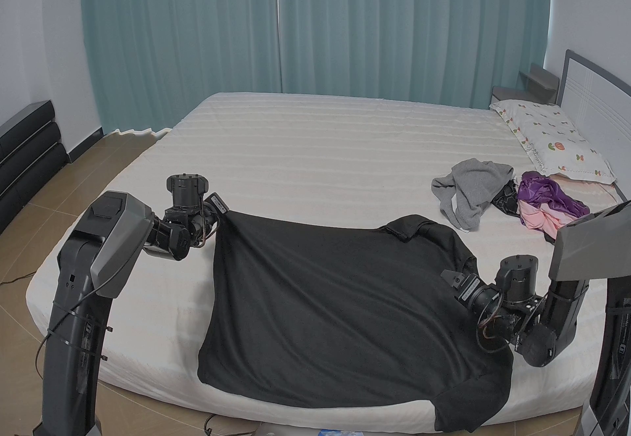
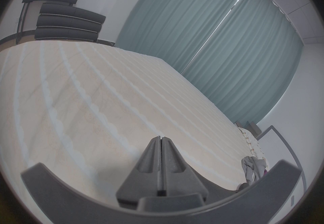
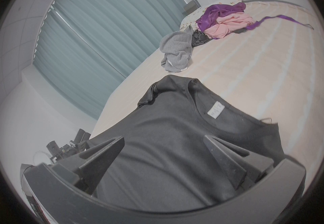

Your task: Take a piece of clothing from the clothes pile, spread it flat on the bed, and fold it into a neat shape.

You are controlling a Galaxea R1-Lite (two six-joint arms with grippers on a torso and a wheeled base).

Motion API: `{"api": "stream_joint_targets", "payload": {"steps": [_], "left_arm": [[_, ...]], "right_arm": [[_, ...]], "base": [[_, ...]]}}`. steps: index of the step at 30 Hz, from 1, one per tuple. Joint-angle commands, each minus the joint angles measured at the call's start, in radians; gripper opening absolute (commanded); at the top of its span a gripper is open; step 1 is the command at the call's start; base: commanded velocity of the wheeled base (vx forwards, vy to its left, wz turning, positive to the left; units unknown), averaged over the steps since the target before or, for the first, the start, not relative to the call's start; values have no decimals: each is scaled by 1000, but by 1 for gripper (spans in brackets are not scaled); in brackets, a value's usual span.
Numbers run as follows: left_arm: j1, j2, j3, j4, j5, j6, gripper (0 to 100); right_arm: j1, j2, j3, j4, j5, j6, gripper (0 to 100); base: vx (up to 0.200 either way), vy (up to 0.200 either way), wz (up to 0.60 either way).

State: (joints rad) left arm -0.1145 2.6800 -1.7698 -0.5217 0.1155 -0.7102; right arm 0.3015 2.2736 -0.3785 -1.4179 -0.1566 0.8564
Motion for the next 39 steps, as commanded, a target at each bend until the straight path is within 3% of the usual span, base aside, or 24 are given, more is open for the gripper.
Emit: {"api": "stream_joint_targets", "payload": {"steps": [1, 3, 4, 5, 6, 10, 18, 27, 32, 38, 39], "left_arm": [[7, -2, -68, 37, 1, 8, 0], [12, 3, -111, 77, 1, 8, 0], [15, 11, -151, 112, 4, 8, 0], [15, 11, -154, 115, 4, 6, 0], [21, 14, -192, 144, 6, 5, 0], [30, 17, -203, 180, 6, 2, 0], [41, 18, -209, 183, 32, 3, 0], [44, 38, -208, 187, 41, 9, 0], [44, 43, -197, 187, 42, 6, 0], [41, 43, -192, 189, 42, 5, 0], [39, 44, -192, 189, 42, 6, 0]], "right_arm": [[-47, -74, -171, 154, -11, -48, 100], [-59, -88, -275, 263, -11, -65, 100], [-65, -91, -373, 382, -11, -82, 100], [-65, -91, -382, 393, -11, -83, 100], [-81, -85, -477, 510, -1, -102, 100], [-131, 15, -640, 642, 97, -175, 100], [-199, 251, -855, 689, 124, -346, 100], [-213, 388, -1159, 829, 184, -366, 100], [-200, 422, -1258, 879, 227, -382, 100], [-186, 469, -1313, 881, 230, -382, 100], [-186, 477, -1312, 881, 233, -382, 0]], "base": [[0, 0, 0], [0, 0, 0], [0, 0, 0], [0, 0, 0], [0, 0, 0], [0, 0, 0], [0, 0, 0], [0, 0, 0], [0, 0, 0], [0, 0, 0], [0, 0, 0]]}}
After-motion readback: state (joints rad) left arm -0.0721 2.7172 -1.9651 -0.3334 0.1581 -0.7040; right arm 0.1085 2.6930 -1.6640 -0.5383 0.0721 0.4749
